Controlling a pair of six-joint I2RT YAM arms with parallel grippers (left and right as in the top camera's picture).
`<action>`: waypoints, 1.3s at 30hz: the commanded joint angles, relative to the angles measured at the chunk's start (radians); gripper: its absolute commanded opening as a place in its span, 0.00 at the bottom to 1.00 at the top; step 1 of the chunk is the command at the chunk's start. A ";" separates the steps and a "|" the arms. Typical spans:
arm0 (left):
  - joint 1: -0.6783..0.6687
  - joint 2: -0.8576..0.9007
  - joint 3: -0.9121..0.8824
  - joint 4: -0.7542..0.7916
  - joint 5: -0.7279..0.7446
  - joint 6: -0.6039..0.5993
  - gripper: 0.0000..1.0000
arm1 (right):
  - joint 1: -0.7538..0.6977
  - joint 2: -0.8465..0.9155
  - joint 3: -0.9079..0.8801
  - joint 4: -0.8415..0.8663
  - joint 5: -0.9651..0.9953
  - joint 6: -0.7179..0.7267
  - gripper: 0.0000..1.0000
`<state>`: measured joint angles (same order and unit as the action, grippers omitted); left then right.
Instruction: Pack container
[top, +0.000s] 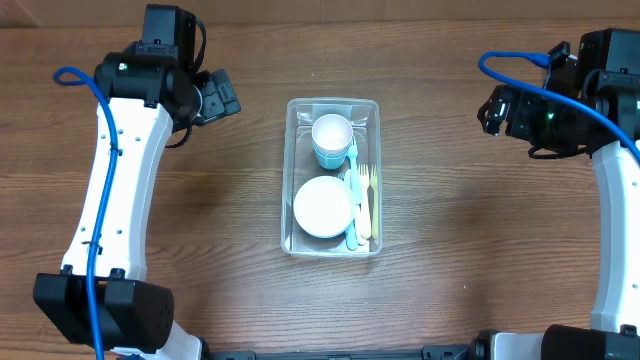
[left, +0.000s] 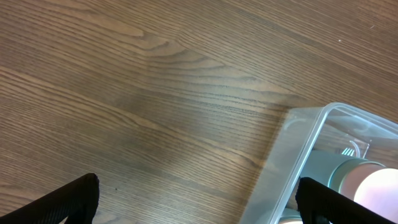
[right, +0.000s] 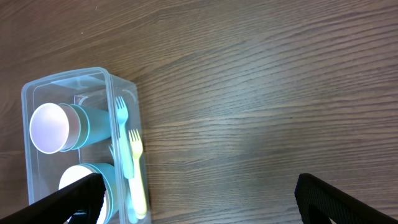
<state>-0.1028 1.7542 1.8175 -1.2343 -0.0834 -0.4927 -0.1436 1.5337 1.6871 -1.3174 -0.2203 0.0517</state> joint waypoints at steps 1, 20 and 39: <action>0.005 -0.009 0.018 0.000 -0.003 0.021 1.00 | -0.003 -0.006 0.022 0.006 0.002 0.002 1.00; 0.004 -0.009 0.018 0.001 -0.003 0.021 1.00 | -0.003 -0.006 0.022 0.006 0.002 0.002 1.00; 0.004 -0.009 0.018 0.002 -0.003 0.021 1.00 | 0.175 -0.452 -0.010 0.319 0.017 -0.016 1.00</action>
<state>-0.1028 1.7542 1.8175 -1.2343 -0.0830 -0.4896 -0.0360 1.2472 1.6848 -1.0969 -0.2047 0.0513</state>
